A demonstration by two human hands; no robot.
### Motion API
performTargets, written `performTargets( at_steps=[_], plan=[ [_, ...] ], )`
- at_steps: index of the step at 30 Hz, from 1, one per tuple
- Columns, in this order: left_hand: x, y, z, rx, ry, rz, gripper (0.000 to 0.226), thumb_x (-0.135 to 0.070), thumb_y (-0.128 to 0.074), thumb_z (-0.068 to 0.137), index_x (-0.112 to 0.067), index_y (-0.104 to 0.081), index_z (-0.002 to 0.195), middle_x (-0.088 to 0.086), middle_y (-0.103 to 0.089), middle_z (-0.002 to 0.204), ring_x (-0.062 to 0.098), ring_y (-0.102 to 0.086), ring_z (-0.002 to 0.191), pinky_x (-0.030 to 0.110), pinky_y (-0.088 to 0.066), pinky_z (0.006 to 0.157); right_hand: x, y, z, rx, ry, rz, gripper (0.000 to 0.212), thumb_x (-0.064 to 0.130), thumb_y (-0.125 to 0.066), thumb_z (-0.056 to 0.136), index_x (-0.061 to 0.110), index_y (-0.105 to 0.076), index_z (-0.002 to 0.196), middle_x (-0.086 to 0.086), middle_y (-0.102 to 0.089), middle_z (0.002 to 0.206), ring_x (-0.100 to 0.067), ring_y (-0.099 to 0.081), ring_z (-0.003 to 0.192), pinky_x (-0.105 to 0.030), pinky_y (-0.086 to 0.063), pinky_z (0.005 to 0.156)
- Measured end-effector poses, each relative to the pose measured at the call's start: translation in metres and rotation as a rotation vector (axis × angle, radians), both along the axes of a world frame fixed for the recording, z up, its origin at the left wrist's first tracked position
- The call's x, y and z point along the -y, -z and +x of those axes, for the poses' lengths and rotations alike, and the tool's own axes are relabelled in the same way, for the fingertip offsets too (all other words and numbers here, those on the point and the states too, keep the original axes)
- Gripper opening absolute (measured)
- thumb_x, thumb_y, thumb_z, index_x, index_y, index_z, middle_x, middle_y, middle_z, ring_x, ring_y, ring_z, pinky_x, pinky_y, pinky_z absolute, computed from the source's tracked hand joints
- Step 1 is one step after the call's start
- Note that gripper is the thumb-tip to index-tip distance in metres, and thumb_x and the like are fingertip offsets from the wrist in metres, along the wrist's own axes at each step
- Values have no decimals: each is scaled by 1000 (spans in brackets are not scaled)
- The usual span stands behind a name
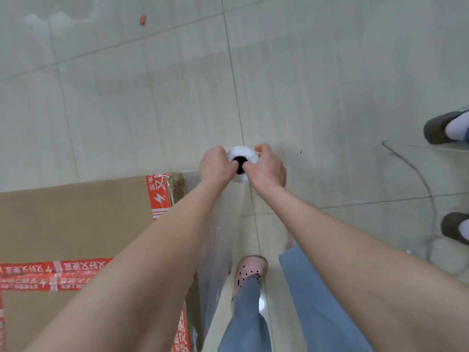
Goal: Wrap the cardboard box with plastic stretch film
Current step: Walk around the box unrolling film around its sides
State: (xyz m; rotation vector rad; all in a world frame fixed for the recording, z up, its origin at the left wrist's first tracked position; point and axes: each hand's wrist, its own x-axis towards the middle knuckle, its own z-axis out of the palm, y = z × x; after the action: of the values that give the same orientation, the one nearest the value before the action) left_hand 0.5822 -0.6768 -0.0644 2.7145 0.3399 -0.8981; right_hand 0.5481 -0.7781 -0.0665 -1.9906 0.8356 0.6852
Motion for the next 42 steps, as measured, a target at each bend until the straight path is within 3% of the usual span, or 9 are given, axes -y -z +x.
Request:
performTargets(
  at_steps=[4, 9, 19, 23, 25, 27, 31, 35, 42],
  plan=[
    [-10, 3, 9, -44, -122, 63, 26, -28, -56, 83, -4, -59, 95, 17, -65, 101, 35, -60, 95, 30, -38, 66, -11, 4, 15, -139, 33, 193, 44, 30, -62, 79, 18, -49, 118, -8, -62, 111, -31, -63, 97, -35, -52, 77],
    [-8, -5, 20, -59, 186, 105, 25, -15, -51, 85, -9, -53, 110, 13, -62, 103, 32, -58, 98, 32, -36, 64, -20, 2, 27, -149, 74, 223, 31, 10, -51, 80, 13, -57, 111, -11, -62, 107, -31, -61, 90, -40, -55, 78],
    [-11, -1, 32, -123, 280, 78, 13, -7, -49, 80, -10, -58, 91, 11, -64, 94, 31, -60, 89, 31, -35, 61, -22, -1, 35, -221, -46, 192, 38, 10, -48, 83, 17, -54, 119, -11, -61, 113, -36, -61, 99, -45, -53, 85],
    [-13, 4, 43, -103, 464, 75, 26, -9, -54, 81, -14, -63, 105, 7, -63, 100, 29, -61, 92, 30, -40, 63, -28, -2, 44, -226, -73, 169, 14, 14, -47, 83, 19, -53, 95, -6, -60, 91, -30, -58, 80, -38, -53, 73],
    [-16, 4, 54, -95, 485, 59, 16, -8, -56, 78, -10, -61, 92, 9, -63, 95, 29, -60, 85, 30, -36, 59, -30, -1, 54, -220, -92, 148, 19, 17, -50, 83, 19, -57, 100, -6, -62, 94, -30, -59, 84, -33, -47, 69],
    [-21, 3, 67, -89, 433, 31, 8, -5, -57, 74, -10, -57, 81, 12, -65, 89, 30, -60, 79, 29, -35, 57, -32, 0, 67, -196, -125, 108, 23, 16, -53, 82, 18, -61, 103, -7, -64, 99, -28, -57, 87, -28, -41, 67],
    [-37, 3, 84, -77, 260, -38, 18, -7, -57, 73, -6, -64, 90, 15, -66, 93, 34, -63, 87, 31, -42, 62, -41, -2, 92, -164, -211, 22, 25, 16, -54, 79, 21, -63, 102, -5, -66, 96, -28, -58, 88, -28, -39, 65],
    [-57, 3, 95, -61, 88, -56, 4, -12, -53, 79, -10, -52, 82, 15, -63, 93, 31, -56, 81, 32, -35, 60, -55, -4, 111, -108, -257, -61, 35, 18, -57, 78, 28, -60, 112, -1, -67, 98, -26, -62, 92, -27, -40, 66],
    [-92, 0, 110, -147, -313, -68, 26, -25, -54, 80, -3, -57, 94, 14, -67, 93, 32, -64, 85, 33, -49, 65, -83, 0, 131, -105, -220, 30, 49, 34, -61, 81, 22, -45, 126, -1, -59, 113, -24, -57, 93, -29, -40, 71]
  ],
)
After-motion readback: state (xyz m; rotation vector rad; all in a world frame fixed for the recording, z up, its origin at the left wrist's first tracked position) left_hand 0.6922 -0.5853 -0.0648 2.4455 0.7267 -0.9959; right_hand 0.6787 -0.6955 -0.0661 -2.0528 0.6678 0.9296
